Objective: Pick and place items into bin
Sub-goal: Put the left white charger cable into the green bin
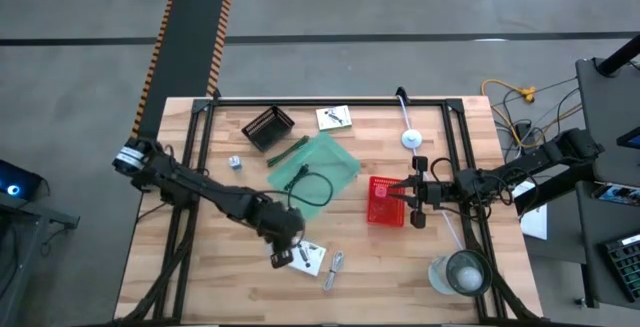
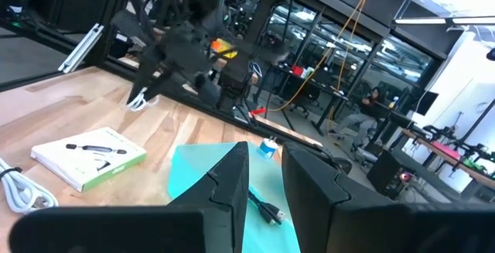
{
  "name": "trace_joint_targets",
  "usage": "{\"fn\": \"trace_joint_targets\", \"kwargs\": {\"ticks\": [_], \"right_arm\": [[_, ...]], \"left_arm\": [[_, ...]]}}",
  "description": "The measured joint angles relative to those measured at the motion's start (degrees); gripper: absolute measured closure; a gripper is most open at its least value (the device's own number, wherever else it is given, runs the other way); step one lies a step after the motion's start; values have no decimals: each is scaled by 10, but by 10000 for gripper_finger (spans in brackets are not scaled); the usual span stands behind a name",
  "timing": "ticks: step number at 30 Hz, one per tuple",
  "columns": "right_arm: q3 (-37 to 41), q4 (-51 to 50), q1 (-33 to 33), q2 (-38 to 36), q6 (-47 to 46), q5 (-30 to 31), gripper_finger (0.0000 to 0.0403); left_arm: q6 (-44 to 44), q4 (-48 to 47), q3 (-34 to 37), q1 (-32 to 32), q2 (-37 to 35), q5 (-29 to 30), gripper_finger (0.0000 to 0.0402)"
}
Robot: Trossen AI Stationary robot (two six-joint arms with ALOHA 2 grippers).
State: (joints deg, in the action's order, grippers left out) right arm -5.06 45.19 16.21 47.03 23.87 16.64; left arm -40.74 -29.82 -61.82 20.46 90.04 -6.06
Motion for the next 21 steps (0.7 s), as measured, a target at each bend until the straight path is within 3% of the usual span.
{"fn": "trace_joint_targets", "kwargs": {"ticks": [5, 9, 21], "right_arm": [[0, 0, 0, 0, 0, 0, 335], [0, 0, 0, 0, -1, 0, 335], [0, 0, 0, 0, 2, 0, 335]], "left_arm": [[180, 179, -15, -35, 0, 8, 392], [282, 208, -34, -68, 0, 4, 392], [351, 279, -35, -164, 20, 18, 392]]}}
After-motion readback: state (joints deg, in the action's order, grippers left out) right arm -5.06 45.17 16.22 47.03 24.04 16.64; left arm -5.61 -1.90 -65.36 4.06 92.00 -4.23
